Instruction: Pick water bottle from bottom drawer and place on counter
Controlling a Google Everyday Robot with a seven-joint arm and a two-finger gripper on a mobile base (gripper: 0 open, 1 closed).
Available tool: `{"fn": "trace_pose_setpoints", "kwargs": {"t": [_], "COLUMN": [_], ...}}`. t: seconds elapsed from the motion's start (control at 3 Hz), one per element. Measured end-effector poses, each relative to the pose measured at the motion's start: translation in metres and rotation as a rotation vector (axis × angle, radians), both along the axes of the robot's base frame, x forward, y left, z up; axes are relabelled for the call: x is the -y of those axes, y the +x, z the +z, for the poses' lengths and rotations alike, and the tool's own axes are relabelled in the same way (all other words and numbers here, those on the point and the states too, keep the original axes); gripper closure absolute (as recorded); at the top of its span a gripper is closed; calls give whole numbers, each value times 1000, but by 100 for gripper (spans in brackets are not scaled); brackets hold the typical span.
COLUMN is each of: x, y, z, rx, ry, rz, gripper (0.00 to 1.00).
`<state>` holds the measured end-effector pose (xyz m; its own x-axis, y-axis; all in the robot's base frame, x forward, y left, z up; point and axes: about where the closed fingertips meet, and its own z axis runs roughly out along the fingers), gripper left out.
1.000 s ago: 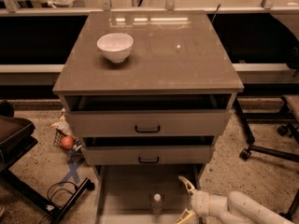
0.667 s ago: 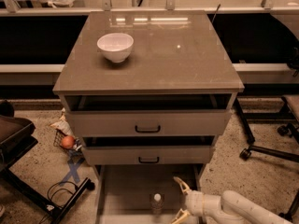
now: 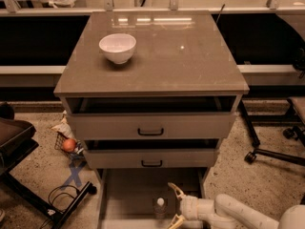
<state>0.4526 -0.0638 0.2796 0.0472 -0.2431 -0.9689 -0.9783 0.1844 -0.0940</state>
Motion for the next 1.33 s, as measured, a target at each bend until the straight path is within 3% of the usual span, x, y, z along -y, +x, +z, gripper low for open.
{"fn": "trace_pose_setpoints", "kwargs": {"t": [0.33, 0.67, 1.33], "x": [-14, -24, -33], "y": [4, 7, 7], "z": [-14, -23, -27], "rx": [-5, -14, -22], "ry": [17, 20, 19], "rz": [28, 49, 65], "gripper": [22, 53, 98]}}
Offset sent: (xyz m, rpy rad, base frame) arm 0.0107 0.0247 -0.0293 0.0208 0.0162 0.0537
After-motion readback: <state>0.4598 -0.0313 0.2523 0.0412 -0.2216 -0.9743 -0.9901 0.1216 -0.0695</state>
